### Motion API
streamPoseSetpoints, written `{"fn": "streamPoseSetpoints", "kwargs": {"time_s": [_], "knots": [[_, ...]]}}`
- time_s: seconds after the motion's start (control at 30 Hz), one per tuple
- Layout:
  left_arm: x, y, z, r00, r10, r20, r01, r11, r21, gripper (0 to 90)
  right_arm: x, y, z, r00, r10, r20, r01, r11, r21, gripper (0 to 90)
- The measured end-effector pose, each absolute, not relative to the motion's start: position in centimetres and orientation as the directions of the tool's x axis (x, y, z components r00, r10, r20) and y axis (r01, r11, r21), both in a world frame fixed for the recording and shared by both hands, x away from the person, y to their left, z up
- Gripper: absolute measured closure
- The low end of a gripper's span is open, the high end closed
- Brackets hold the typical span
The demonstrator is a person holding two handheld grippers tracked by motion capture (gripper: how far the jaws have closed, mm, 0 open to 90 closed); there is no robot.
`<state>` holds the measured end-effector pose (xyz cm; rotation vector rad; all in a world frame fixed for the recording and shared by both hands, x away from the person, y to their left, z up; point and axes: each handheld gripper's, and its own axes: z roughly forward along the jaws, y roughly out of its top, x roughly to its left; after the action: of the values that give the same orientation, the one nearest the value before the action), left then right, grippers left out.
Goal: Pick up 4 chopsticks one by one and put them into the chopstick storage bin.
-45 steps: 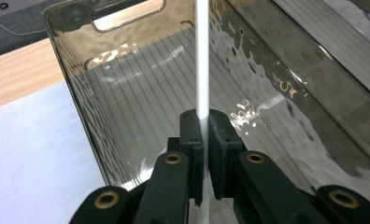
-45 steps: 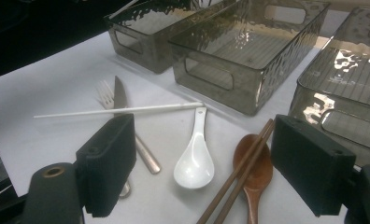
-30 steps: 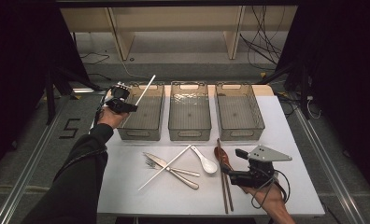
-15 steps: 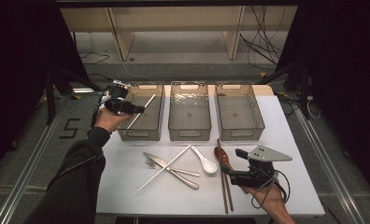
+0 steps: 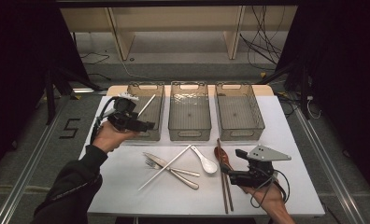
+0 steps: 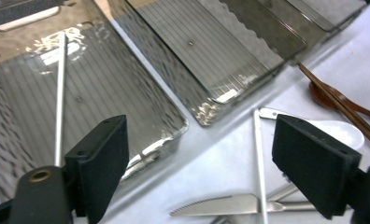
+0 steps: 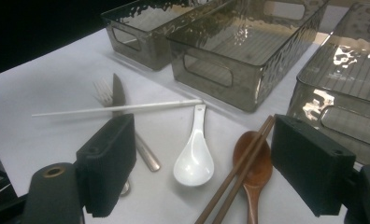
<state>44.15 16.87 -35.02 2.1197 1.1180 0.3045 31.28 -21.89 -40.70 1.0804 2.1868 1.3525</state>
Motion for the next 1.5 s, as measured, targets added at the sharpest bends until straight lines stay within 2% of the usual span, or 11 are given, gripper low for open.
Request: {"fn": "streamPoseSetpoints", "kwargs": {"time_s": [0.17,0.4,0.67,1.2,1.5], "knots": [[42.7,15.9,-37.0,0.627,0.765,-0.149,0.654,-0.413,0.634,17.2,31.4,-21.9,-40.8,-0.640,0.761,0.104,0.441,0.254,0.861,23.3],[41.0,15.6,-39.6,0.638,0.756,-0.146,0.677,-0.461,0.573,17.1,31.7,-21.9,-41.1,-0.628,0.770,0.114,0.476,0.263,0.839,23.1],[39.7,15.1,-40.7,0.659,0.740,-0.133,0.678,-0.507,0.533,17.5,31.7,-21.9,-41.1,-0.632,0.767,0.110,0.475,0.271,0.837,23.0],[39.1,13.2,-42.5,0.695,0.708,-0.123,0.679,-0.591,0.437,23.4,31.6,-21.8,-41.1,-0.637,0.764,0.107,0.470,0.274,0.839,23.2],[38.8,12.1,-43.8,0.720,0.684,-0.121,0.667,-0.633,0.394,31.2,31.6,-21.8,-41.0,-0.638,0.763,0.104,0.469,0.278,0.838,23.3]]}}
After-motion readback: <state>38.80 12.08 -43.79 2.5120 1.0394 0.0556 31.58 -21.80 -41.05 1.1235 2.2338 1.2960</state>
